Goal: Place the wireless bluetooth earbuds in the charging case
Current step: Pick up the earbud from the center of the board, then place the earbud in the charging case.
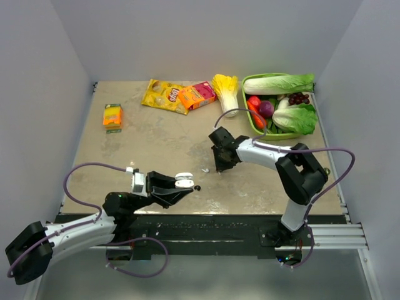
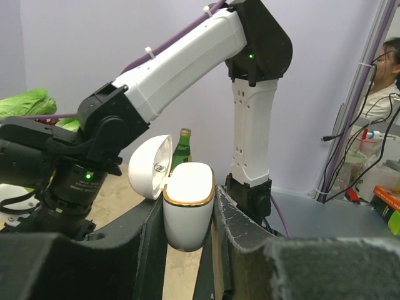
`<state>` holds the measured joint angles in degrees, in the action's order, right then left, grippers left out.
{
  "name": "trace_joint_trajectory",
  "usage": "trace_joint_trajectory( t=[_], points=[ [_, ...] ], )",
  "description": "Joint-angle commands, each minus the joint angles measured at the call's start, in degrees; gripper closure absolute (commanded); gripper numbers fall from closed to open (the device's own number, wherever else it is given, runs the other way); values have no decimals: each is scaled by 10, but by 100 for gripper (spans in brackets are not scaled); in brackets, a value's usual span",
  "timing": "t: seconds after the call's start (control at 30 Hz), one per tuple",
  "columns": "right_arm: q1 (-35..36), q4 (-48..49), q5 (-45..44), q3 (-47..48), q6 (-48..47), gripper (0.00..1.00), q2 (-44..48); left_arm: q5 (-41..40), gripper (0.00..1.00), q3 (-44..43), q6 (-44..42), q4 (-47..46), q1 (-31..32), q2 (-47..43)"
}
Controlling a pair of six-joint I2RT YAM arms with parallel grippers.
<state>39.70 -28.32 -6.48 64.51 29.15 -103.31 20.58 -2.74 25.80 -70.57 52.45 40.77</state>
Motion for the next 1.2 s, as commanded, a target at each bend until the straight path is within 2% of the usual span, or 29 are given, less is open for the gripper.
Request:
trace_joint_trajectory(
  t=[0.0, 0.27, 0.37, 0.53, 0.63, 0.87, 1.03, 1.17],
  points=[
    [11, 82, 17, -44, 4, 100, 60, -15, 100, 107, -8, -26, -3, 8],
    [25, 173, -10, -47, -31, 100, 272, -59, 100, 49, -42, 4, -3, 18],
    [25, 198, -6, -53, -51, 100, 325, -83, 100, 32, -57, 10, -3, 28],
    [25, 201, 15, -38, -66, 100, 369, -114, 100, -9, -76, -23, -3, 55],
    [27, 236, 49, -54, -57, 100, 401, -121, 100, -29, -85, -53, -3, 85],
    [50, 381, 76, -134, -55, 100, 487, -118, 100, -65, -102, -125, -2, 146],
    [53, 366, 102, -103, -40, 100, 500, -114, 100, -98, -120, -127, -3, 148],
    [52, 367, 109, -86, 15, 100, 516, -112, 100, -116, -131, -114, -3, 138]
  ],
)
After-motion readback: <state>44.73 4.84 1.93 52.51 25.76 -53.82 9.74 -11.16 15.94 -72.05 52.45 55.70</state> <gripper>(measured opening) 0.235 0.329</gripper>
